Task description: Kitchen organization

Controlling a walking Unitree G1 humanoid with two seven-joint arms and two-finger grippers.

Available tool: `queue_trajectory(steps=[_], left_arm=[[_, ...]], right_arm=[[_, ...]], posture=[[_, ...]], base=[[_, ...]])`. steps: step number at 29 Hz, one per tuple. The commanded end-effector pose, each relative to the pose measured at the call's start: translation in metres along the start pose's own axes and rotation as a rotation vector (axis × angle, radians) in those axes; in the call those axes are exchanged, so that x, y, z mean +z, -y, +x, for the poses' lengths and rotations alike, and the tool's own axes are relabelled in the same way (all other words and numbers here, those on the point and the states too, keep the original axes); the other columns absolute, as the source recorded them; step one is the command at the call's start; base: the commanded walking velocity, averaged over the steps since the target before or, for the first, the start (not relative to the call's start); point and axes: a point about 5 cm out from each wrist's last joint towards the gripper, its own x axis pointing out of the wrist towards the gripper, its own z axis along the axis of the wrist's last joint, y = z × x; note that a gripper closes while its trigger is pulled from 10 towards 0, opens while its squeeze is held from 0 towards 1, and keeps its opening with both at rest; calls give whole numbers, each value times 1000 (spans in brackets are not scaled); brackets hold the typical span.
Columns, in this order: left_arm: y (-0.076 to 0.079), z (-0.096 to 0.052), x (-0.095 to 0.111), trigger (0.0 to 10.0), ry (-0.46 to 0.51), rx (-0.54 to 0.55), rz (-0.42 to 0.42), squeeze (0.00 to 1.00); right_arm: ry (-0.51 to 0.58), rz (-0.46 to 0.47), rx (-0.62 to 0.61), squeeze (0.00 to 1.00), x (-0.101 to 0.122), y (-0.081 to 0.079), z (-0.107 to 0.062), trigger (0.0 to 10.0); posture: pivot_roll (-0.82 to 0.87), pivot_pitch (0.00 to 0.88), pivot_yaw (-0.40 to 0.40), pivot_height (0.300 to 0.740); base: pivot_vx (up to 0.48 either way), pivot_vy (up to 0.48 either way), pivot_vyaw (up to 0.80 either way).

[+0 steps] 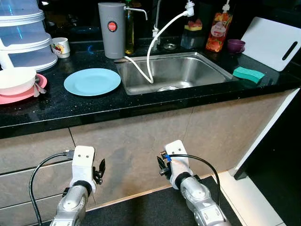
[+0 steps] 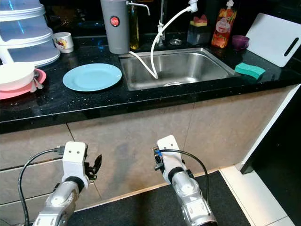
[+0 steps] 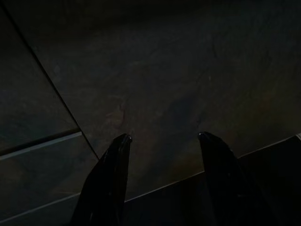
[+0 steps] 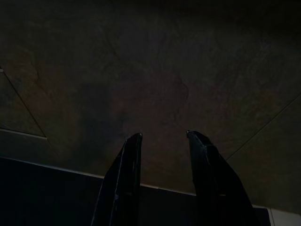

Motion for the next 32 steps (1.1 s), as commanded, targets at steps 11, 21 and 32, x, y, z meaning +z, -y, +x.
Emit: queue_trajectory(steps=[11, 21, 32], left_arm=[[1, -2, -8, 10000, -35, -15, -16, 0], [-2, -4, -8, 10000, -40, -23, -15, 0], [-4, -4, -8, 10000, -50, -20, -9, 0]], right_arm=[[1, 7, -11, 0, -2, 1, -3, 10000], [4, 14, -13, 0, -1, -2, -2, 10000], [5, 21, -12, 0, 0, -4, -2, 10000]], posture=[[-35, 25, 16, 740], [-21, 24, 29, 740], [-19, 24, 23, 740]], base=[[0, 0, 0], [0, 0, 0], [0, 0, 0]])
